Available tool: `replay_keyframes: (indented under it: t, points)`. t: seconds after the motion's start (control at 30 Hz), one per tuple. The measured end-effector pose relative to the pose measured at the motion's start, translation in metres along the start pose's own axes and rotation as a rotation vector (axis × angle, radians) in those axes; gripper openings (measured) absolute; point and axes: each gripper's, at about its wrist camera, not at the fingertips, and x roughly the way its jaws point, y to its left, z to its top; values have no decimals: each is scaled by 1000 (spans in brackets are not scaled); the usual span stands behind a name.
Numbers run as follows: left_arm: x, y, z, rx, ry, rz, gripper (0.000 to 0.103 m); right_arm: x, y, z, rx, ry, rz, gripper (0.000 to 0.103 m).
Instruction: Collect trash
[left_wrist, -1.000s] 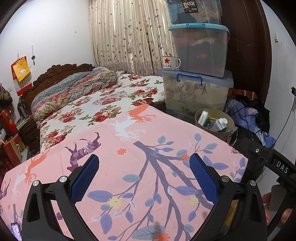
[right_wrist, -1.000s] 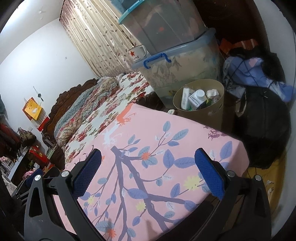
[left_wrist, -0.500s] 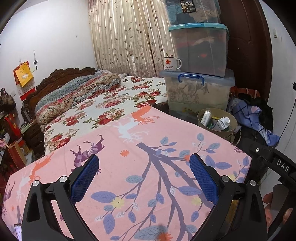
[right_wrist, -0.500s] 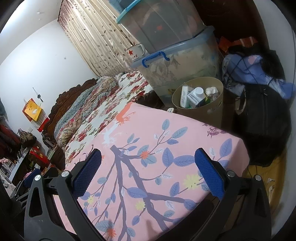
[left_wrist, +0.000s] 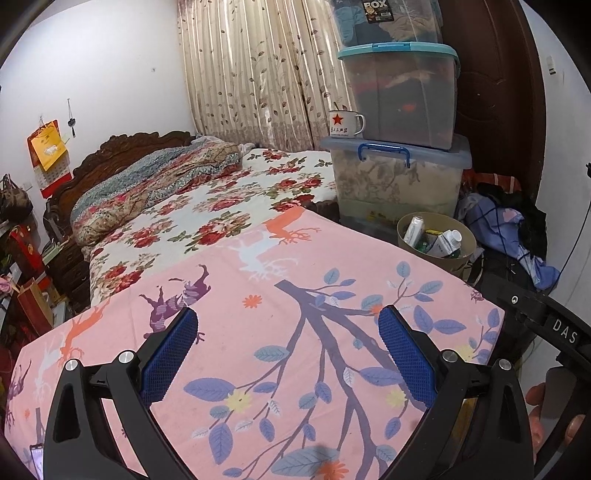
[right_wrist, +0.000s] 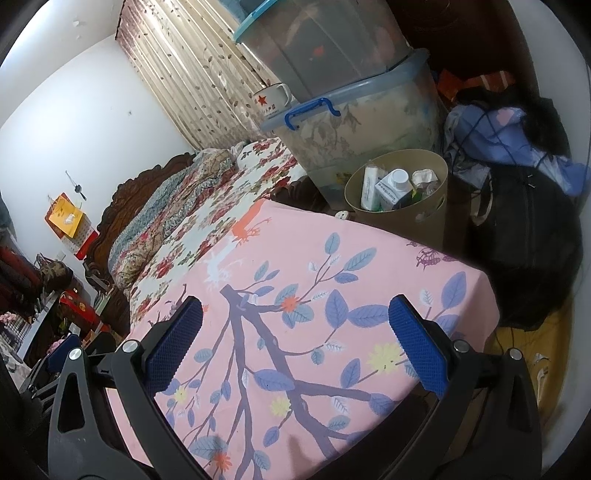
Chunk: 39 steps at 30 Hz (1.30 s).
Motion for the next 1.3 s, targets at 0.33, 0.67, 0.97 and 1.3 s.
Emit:
replay_keyframes:
  t: [0.33,0.67,0.97,1.3]
  points:
    - [-1,5,0,-18,4,-12,94,-1,1,1,4,1,4,100]
    - [-10,14,3,-74,-53,-1,94,1,-3,4,24,6,5,100]
    - [-17,16,4,-49,-117,8,94,3,6,2,2,10,8,100]
    - [-18,22,6,-65,-81,-19,94,6,6,0,5,26,9,100]
